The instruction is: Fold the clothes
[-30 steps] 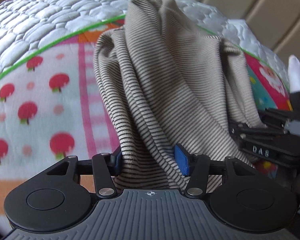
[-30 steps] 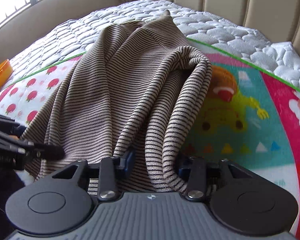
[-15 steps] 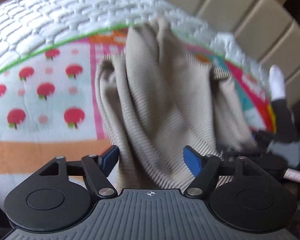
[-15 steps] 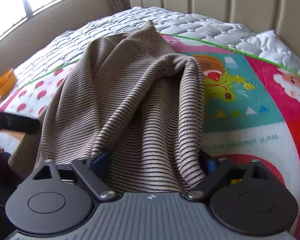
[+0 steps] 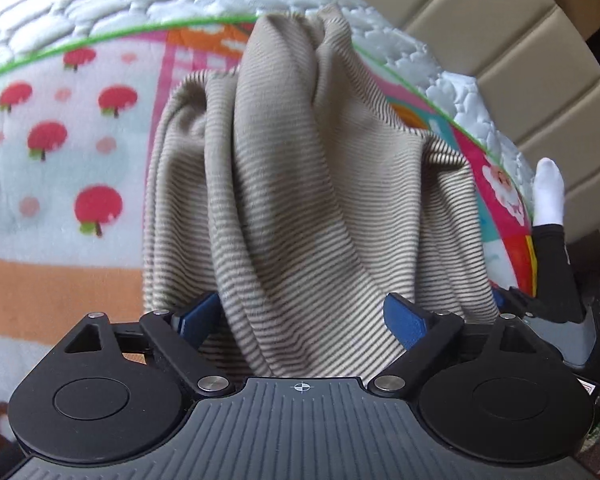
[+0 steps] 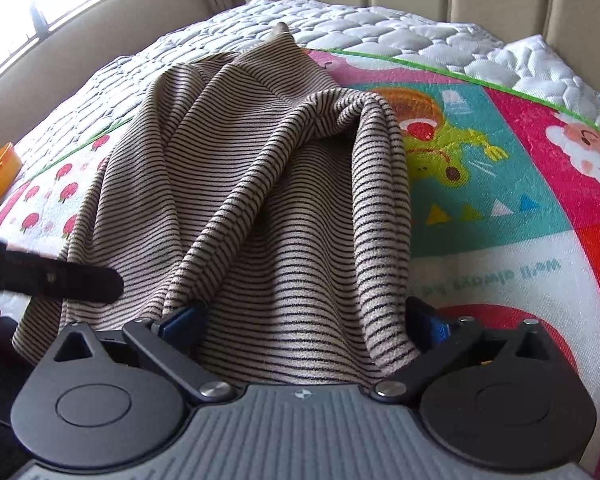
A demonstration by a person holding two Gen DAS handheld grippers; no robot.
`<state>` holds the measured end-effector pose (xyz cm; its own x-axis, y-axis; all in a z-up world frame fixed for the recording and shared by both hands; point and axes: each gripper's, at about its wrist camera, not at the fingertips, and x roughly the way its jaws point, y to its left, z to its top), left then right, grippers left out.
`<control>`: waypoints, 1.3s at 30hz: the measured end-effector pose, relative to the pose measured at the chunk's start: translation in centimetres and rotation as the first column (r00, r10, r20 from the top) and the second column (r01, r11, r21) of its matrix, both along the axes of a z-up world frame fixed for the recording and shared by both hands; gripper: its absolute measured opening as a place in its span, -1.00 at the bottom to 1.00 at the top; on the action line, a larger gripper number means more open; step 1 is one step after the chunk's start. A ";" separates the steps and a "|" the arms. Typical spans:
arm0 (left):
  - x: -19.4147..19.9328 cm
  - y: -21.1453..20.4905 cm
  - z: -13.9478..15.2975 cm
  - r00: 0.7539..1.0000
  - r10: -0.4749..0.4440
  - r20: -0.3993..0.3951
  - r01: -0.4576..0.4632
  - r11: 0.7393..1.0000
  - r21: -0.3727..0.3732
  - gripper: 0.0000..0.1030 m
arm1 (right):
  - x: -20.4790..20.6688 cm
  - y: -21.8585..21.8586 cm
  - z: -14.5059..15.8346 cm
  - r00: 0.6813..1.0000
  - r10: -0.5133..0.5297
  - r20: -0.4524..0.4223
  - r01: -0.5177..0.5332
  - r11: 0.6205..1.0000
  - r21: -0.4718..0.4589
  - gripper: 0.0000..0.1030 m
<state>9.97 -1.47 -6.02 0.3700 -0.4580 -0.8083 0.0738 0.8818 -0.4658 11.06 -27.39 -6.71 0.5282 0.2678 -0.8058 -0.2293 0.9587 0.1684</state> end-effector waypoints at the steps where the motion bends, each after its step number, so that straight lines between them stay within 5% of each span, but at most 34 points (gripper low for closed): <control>1: -0.1 0.0 0.0 1.000 -0.012 0.000 0.012 1.000 -0.025 0.79 | -0.1 0.1 0.0 1.000 0.003 0.003 -0.003 1.000 -0.007 1.00; 7: 0.4 0.5 0.3 1.000 0.009 -0.007 -0.010 0.977 -0.211 0.80 | -0.5 0.7 -0.2 1.000 0.020 0.021 -0.019 0.999 -0.050 1.00; 11: 2.2 1.9 0.6 0.996 0.090 -0.026 -0.093 0.912 -0.400 0.83 | -0.7 0.8 -0.3 0.999 0.025 0.032 -0.023 0.998 -0.060 1.00; 16: 6.5 4.0 3.5 0.969 0.237 0.070 -0.169 0.844 -0.509 0.83 | -1.1 1.3 -0.5 0.998 0.036 0.053 -0.031 0.995 -0.093 1.00; 20: 8.8 7.9 6.5 0.882 0.403 0.244 -0.213 0.803 -0.557 0.85 | -1.2 1.5 -0.6 0.997 0.036 0.062 -0.029 0.994 -0.106 1.00; 26: 9.7 17.2 6.0 0.734 0.638 0.234 -0.414 0.693 -0.590 0.91 | -1.3 2.2 -0.9 0.996 0.031 0.089 -0.019 0.990 -0.136 1.00; 27: 10.0 18.1 5.6 0.732 0.647 0.212 -0.443 0.689 -0.573 0.91 | -1.3 2.3 -0.9 0.995 0.028 0.092 -0.015 0.990 -0.137 1.00; 30: 11.3 18.4 4.1 0.796 0.595 0.109 -0.490 0.740 -0.460 0.91 | -0.9 2.5 -1.0 0.994 0.014 0.107 0.000 0.991 -0.135 1.00; 33: 11.3 17.3 4.4 0.818 0.549 0.174 -0.463 0.807 -0.367 0.91 | -0.6 2.7 0.0 0.995 0.008 0.097 0.007 0.988 -0.152 1.00; 36: 11.2 16.3 4.7 0.833 0.496 0.246 -0.433 0.860 -0.268 0.94 | -1.6 3.2 3.6 0.975 -0.023 0.221 0.065 0.981 -0.185 0.97; 39: 11.1 15.3 5.1 0.845 0.435 0.312 -0.403 0.900 -0.164 0.99 | -2.5 4.8 7.6 0.951 0.030 0.307 0.028 0.983 -0.182 0.59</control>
